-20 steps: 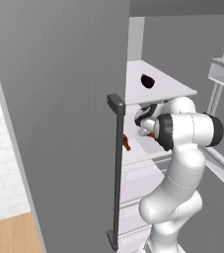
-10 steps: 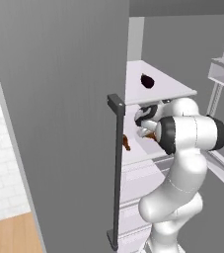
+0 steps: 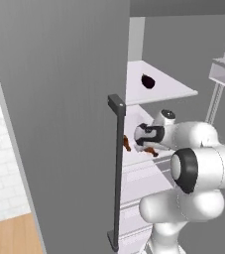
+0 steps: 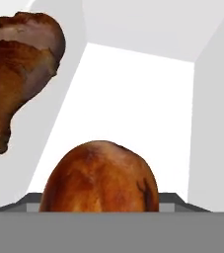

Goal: Place one eggplant and one chicken drumstick in each tupperware on the nearby counter, to pack two identical lunches.

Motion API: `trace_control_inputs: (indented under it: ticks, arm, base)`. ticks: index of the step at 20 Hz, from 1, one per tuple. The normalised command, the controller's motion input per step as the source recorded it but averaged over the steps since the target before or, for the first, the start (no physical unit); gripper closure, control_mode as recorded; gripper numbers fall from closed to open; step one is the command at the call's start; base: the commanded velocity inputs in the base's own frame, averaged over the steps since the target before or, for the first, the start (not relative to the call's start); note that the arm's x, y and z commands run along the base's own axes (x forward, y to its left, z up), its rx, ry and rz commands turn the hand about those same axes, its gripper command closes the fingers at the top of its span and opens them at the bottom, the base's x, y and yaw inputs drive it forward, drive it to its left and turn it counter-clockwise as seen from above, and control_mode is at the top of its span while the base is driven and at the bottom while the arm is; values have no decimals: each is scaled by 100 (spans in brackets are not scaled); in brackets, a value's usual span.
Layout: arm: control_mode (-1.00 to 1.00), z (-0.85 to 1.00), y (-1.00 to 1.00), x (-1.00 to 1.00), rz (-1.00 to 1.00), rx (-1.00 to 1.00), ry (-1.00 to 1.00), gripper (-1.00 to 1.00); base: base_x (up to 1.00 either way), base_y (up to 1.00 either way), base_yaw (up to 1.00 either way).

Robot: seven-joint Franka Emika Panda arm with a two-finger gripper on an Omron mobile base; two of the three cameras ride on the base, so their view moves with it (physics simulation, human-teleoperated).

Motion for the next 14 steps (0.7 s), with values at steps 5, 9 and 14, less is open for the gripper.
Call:
trace_control_inputs:
  ticks: [5, 9, 14]
  arm:
    - [-100, 72, -1, -100, 0, 0, 10, 100]
    - [-100, 100, 0, -100, 0, -1, 10, 100]
    - [-100, 100, 0, -100, 0, -1, 2, 100]
  base:
    - [0, 0, 0]
    - [0, 0, 0]
    - [0, 0, 0]
